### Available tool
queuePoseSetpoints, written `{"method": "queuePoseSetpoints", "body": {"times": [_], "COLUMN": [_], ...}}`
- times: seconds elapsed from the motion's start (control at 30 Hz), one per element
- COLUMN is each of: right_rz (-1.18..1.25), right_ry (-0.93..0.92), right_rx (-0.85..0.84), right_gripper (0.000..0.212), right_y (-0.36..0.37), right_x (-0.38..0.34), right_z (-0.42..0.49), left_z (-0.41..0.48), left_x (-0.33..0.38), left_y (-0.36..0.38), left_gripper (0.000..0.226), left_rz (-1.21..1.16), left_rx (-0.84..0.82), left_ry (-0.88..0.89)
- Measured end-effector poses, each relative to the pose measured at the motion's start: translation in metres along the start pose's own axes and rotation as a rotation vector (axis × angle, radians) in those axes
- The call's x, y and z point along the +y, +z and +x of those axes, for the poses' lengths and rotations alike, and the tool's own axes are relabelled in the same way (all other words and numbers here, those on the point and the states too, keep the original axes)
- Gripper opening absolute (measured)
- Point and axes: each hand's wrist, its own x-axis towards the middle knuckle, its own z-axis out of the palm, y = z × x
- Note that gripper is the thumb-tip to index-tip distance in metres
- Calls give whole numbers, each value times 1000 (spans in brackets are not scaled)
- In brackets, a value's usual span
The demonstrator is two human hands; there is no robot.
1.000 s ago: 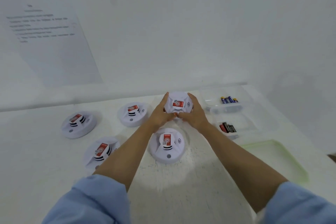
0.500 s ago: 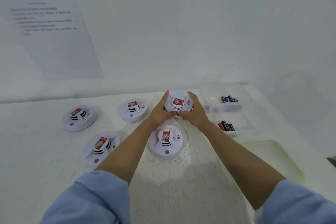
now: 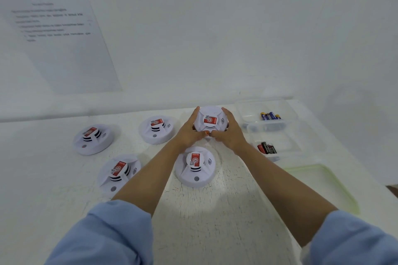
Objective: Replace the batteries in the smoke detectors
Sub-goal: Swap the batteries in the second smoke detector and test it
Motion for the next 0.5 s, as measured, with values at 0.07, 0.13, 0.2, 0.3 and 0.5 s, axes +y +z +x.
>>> {"method": "queuePoseSetpoints", "body": {"times": [0.07, 0.13, 0.2, 0.3, 0.5], "right_rz": [-3, 26, 74, 156, 227], "right_ry": [-86, -144, -144, -40, 90], "right_rx": [-13, -30, -43, -38, 14], "right_gripper": [53, 51, 49, 62, 49], "right_y": [-4, -4, -4, -6, -4], "right_x": [2, 9, 11, 10, 7], "right_z": [-1, 1, 0, -2, -2], "left_z": [0, 0, 0, 0, 1], "left_x": [1, 1, 0, -3, -6], "left_y": [0, 0, -1, -2, -2], "left_gripper": [73, 74, 73, 77, 78], "left_rz": [7, -2, -19, -24, -24], "left_rx": [3, -1, -7, -29, -23], "left_ry": [9, 12, 12, 15, 32]}}
